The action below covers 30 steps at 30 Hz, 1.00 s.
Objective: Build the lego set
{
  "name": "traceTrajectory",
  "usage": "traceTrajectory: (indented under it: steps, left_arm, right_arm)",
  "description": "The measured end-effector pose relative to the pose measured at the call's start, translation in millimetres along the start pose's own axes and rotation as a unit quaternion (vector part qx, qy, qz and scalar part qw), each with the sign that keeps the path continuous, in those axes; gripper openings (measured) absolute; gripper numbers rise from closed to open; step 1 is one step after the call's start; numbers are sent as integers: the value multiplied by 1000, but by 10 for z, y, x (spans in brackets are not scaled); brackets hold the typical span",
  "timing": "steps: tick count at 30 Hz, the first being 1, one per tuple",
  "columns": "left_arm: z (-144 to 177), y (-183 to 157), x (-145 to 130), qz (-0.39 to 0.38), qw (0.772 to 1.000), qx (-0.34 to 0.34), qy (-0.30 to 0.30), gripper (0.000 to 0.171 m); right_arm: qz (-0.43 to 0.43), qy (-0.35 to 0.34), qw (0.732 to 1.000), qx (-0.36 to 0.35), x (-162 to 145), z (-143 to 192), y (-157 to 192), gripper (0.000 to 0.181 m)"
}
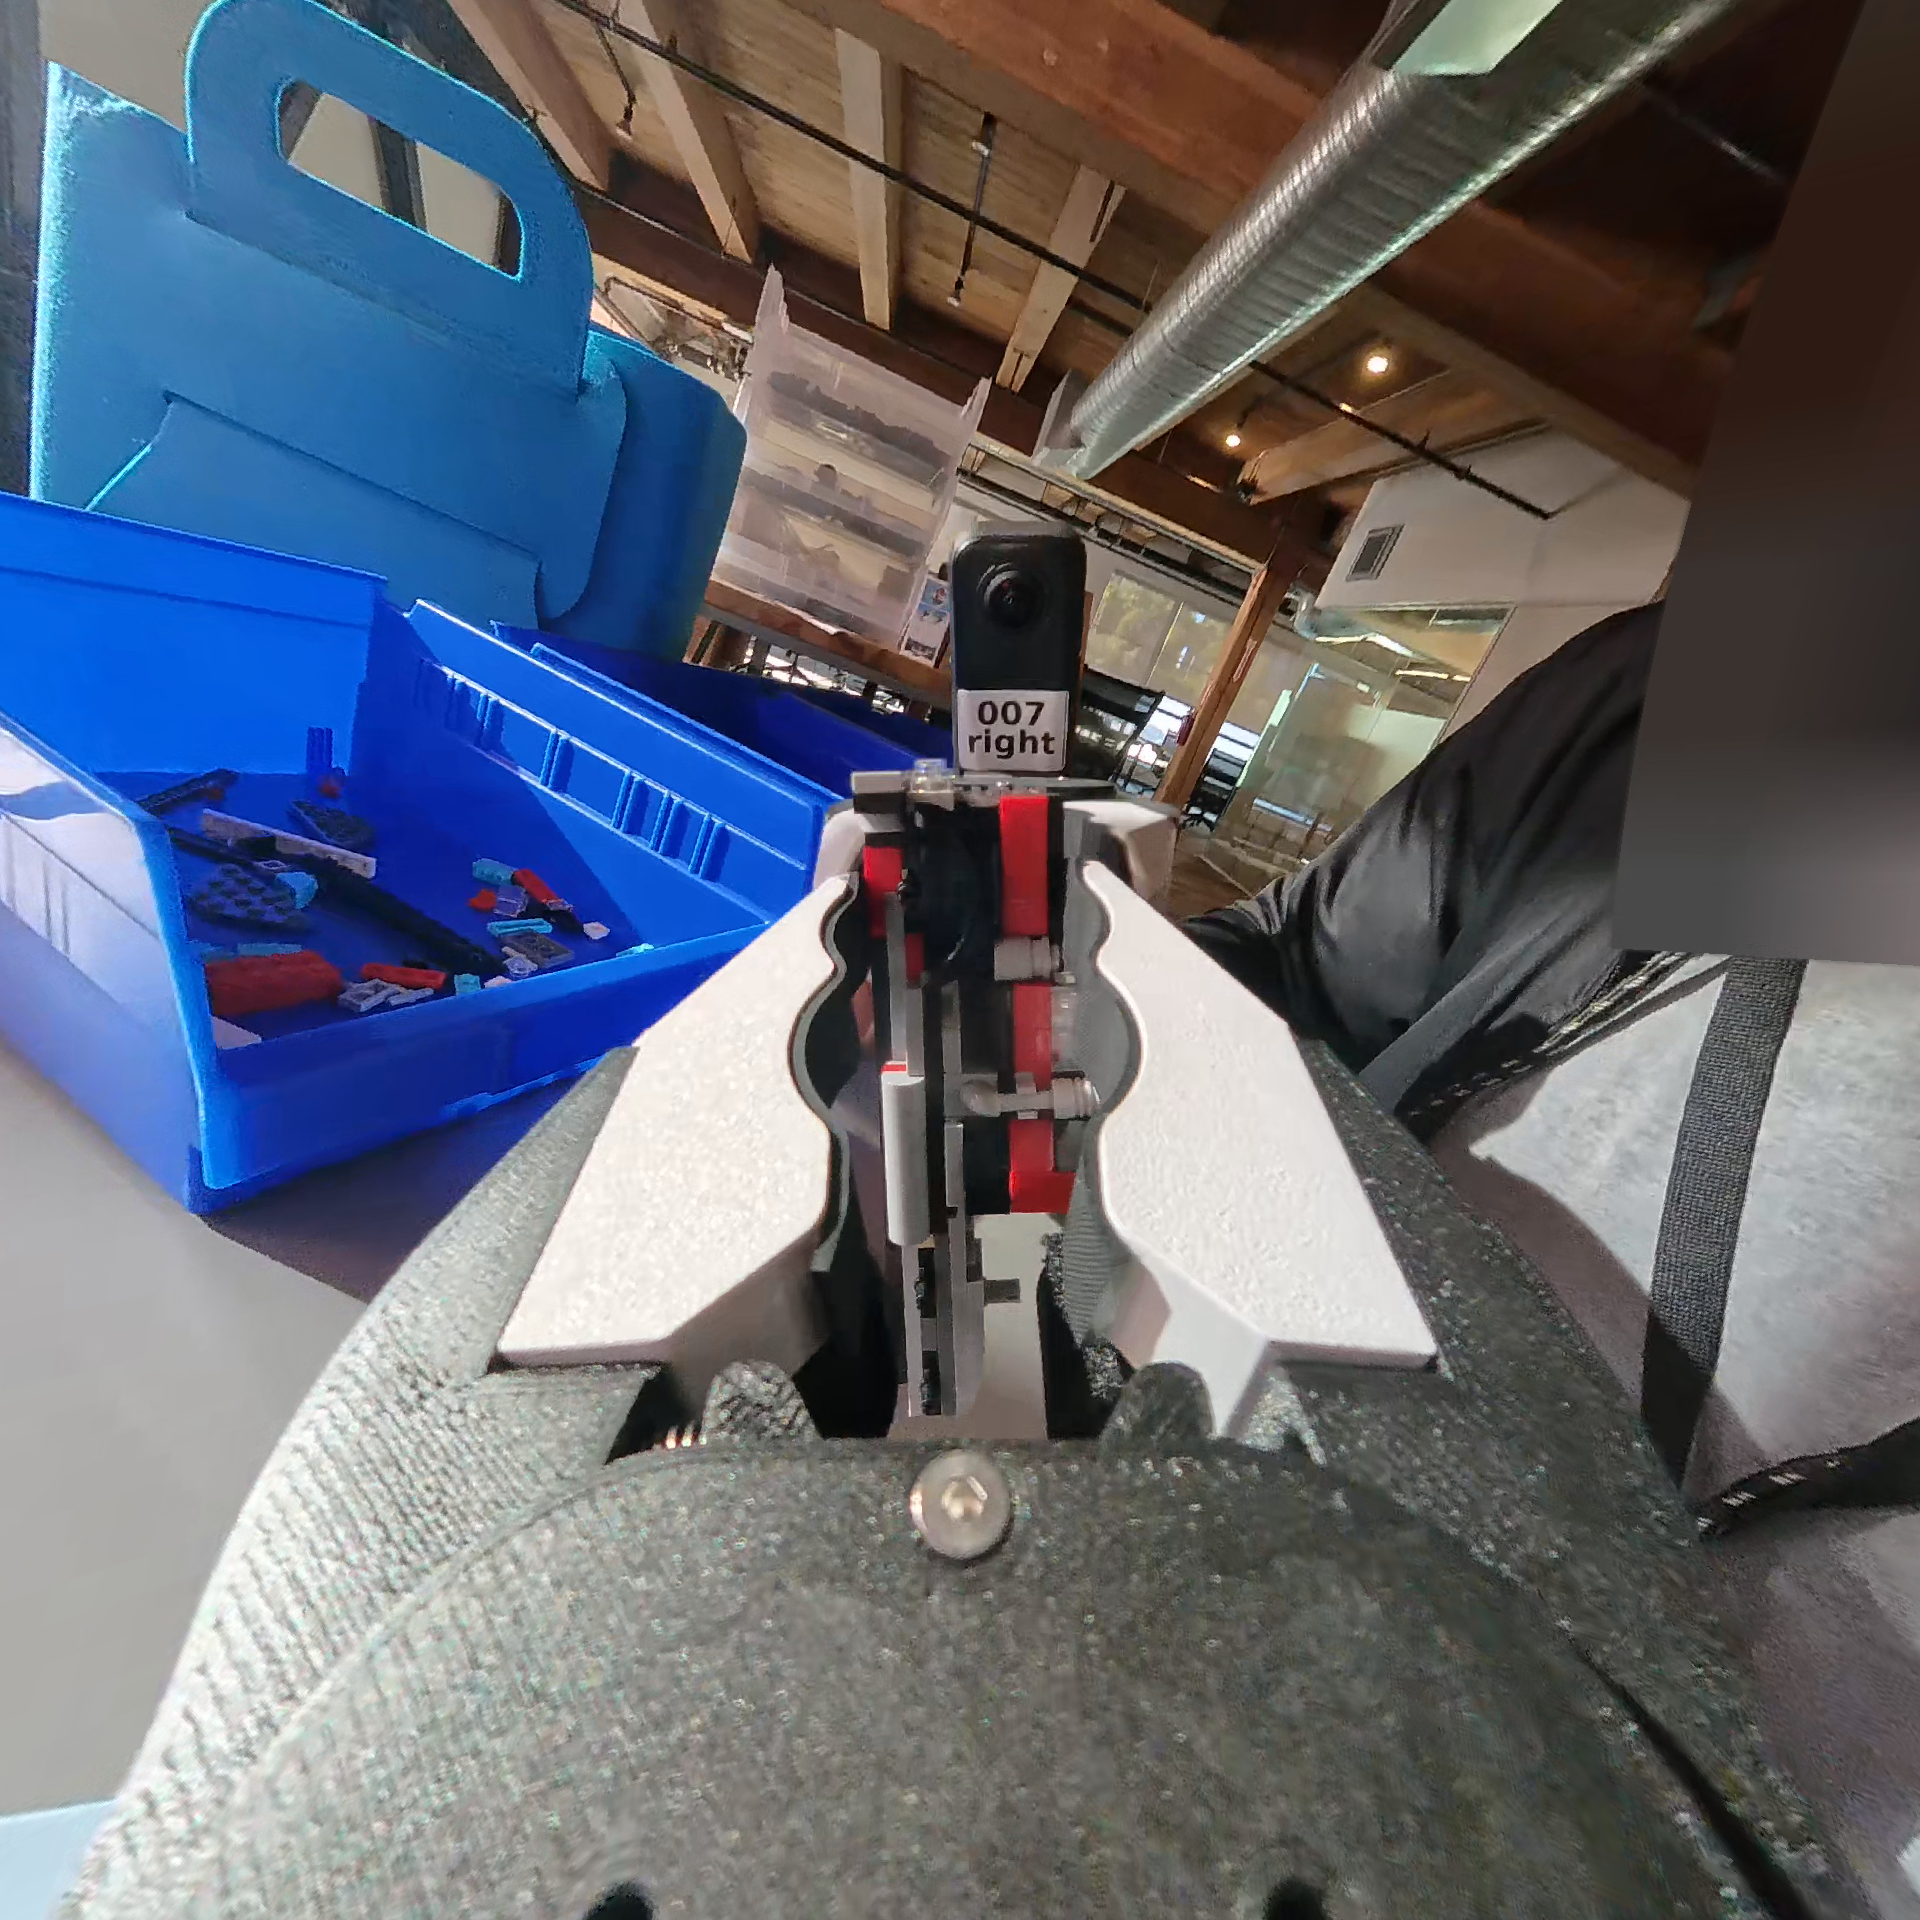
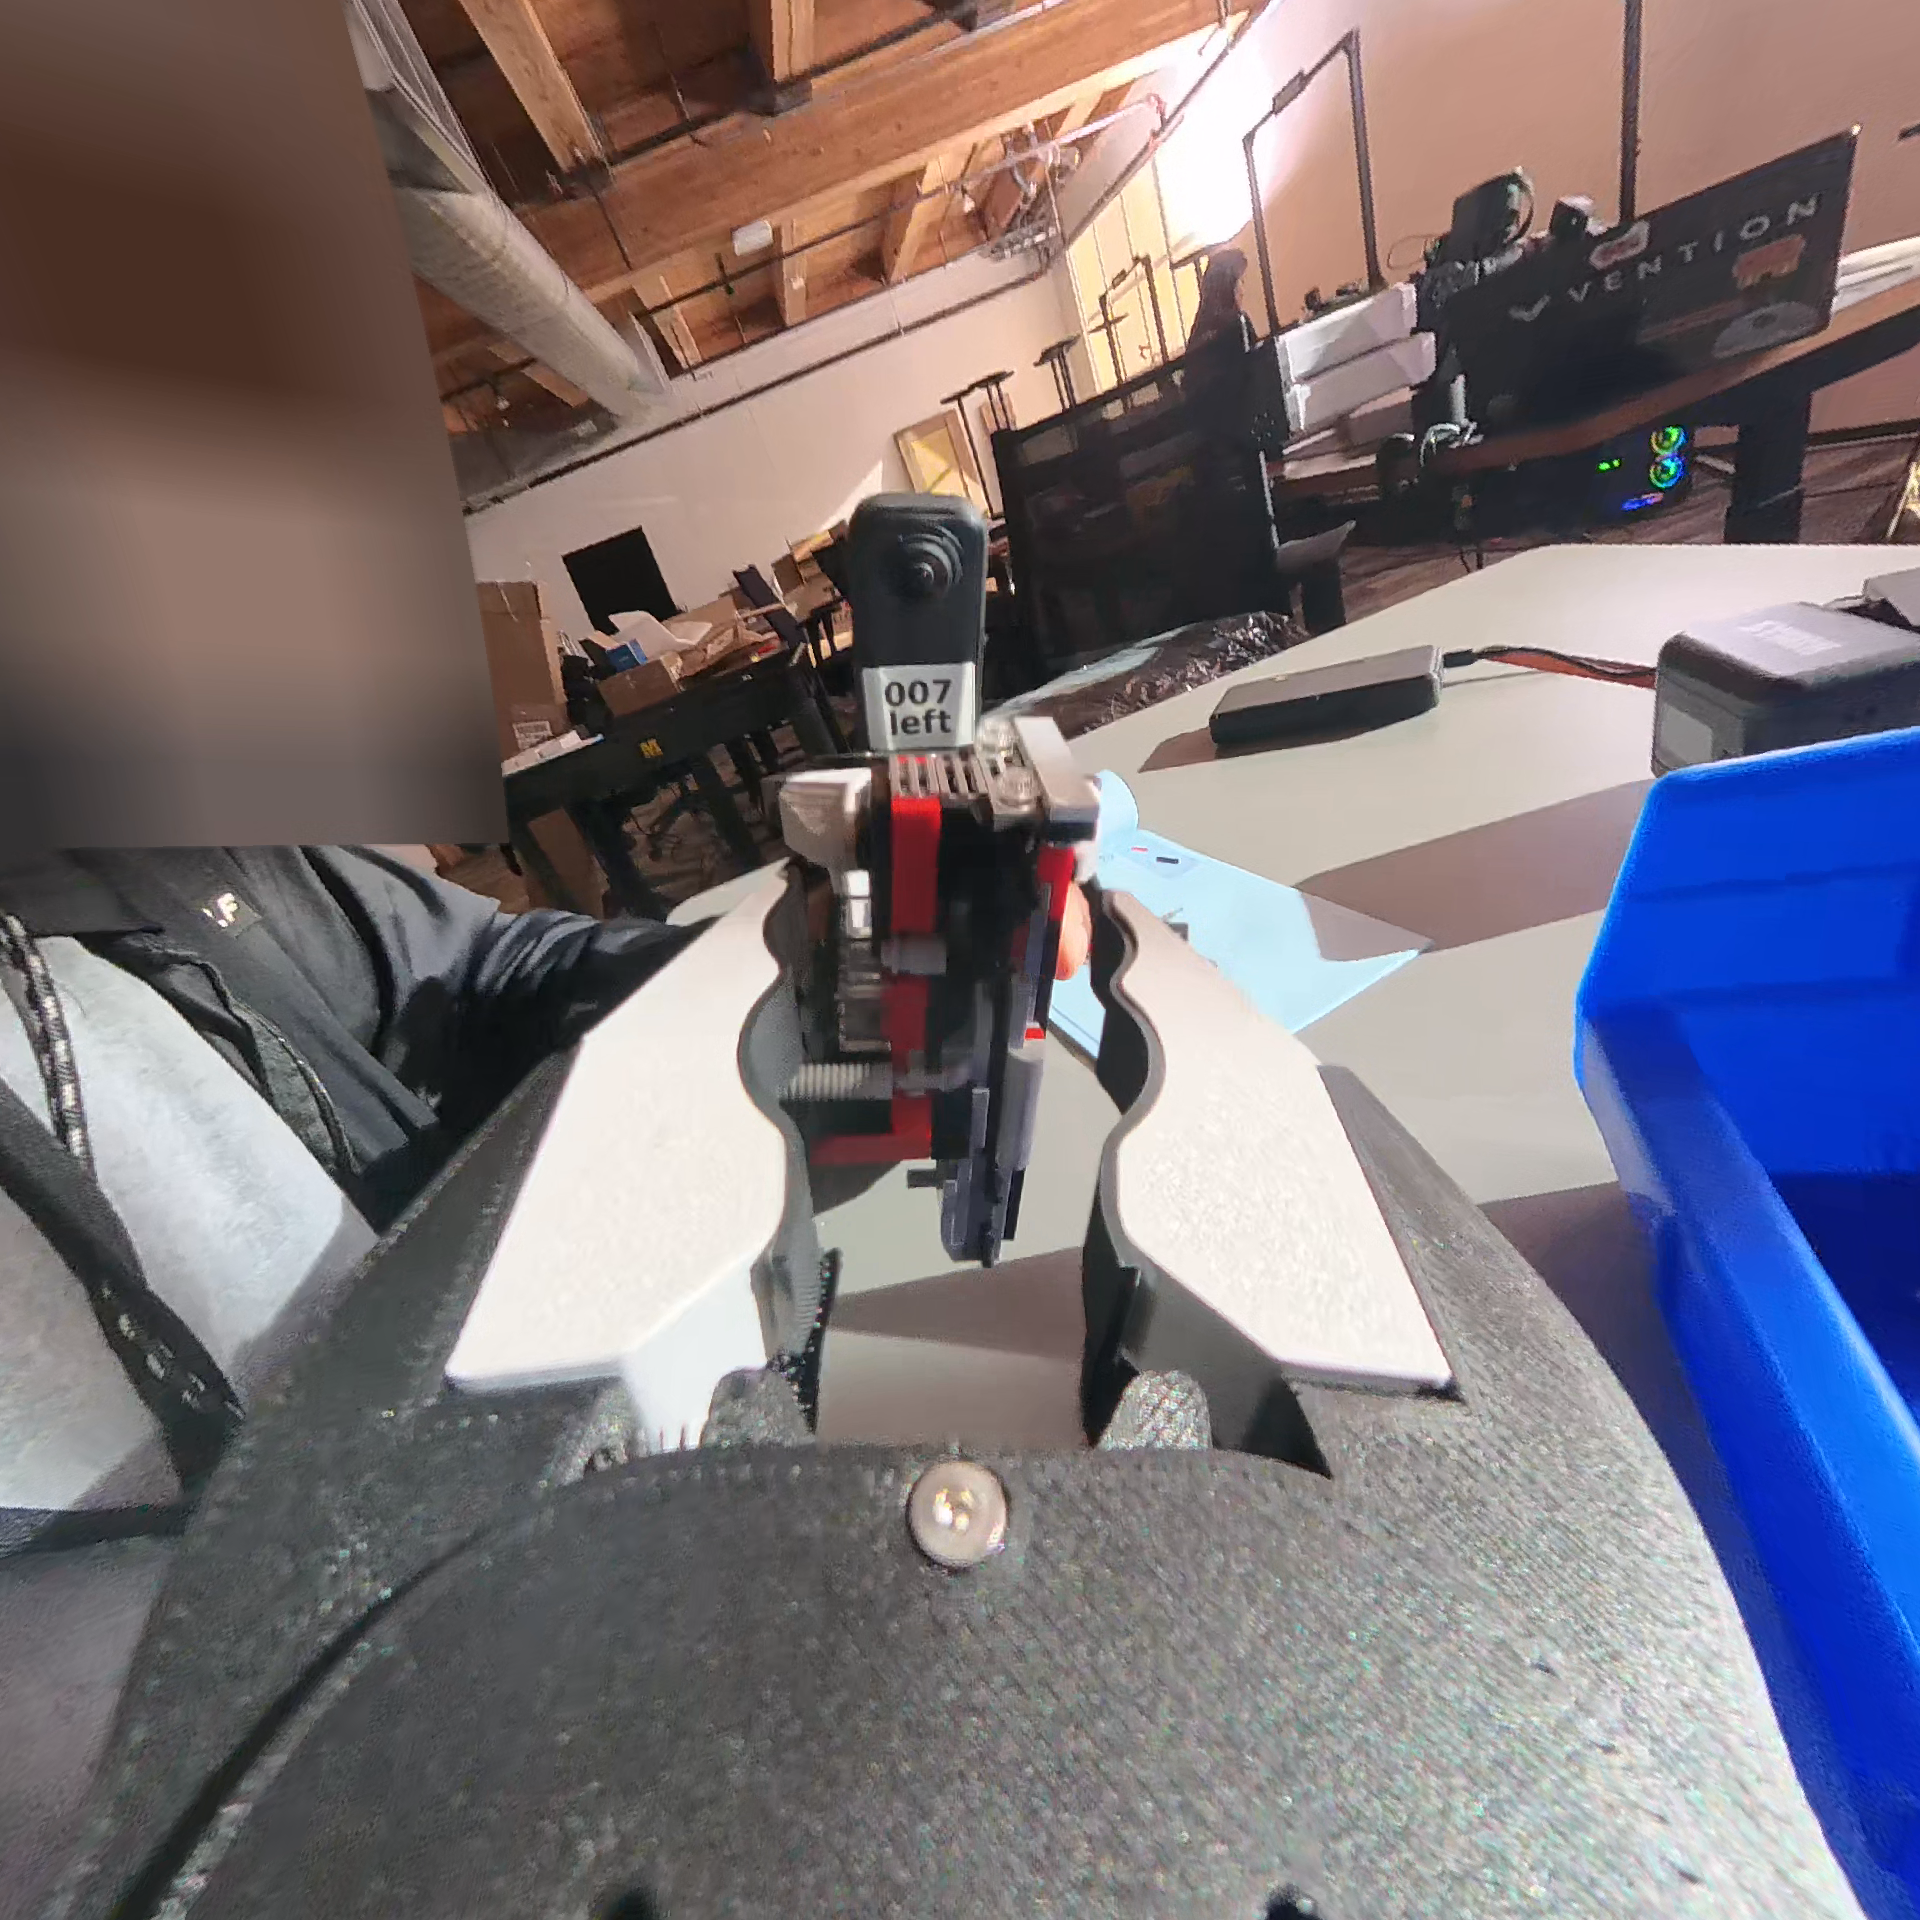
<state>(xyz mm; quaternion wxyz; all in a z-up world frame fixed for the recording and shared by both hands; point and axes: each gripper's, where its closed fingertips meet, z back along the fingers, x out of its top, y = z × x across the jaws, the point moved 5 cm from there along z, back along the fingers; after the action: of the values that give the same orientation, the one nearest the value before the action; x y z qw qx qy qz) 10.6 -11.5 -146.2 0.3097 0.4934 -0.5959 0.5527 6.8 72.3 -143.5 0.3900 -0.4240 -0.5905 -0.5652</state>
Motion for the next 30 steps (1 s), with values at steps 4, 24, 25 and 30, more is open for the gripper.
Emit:
traceTrajectory:
  steps: [4, 24, 25, 30]
  left_arm:
    - [-7, -5, 6, 10, 1000, -6, -10, 37]
    - [35, 11, 6, 33, 999, -16, 24, 41]
    - [29, 12, -4, 32, 999, -14, 26, 40]
    - [40, 20, 1, 36, 999, -14, 23, 36]
  right_arm:
    - [-5, 10, 1000, 5, -43, -20, 8, 48]
    - [-65, -33, 997, 9, 0, 35, -77, 38]
    - [-65, -33, 997, 9, -3, 32, -77, 38]
    - [-48, -25, 999, 1, -15, 21, -69, 38]
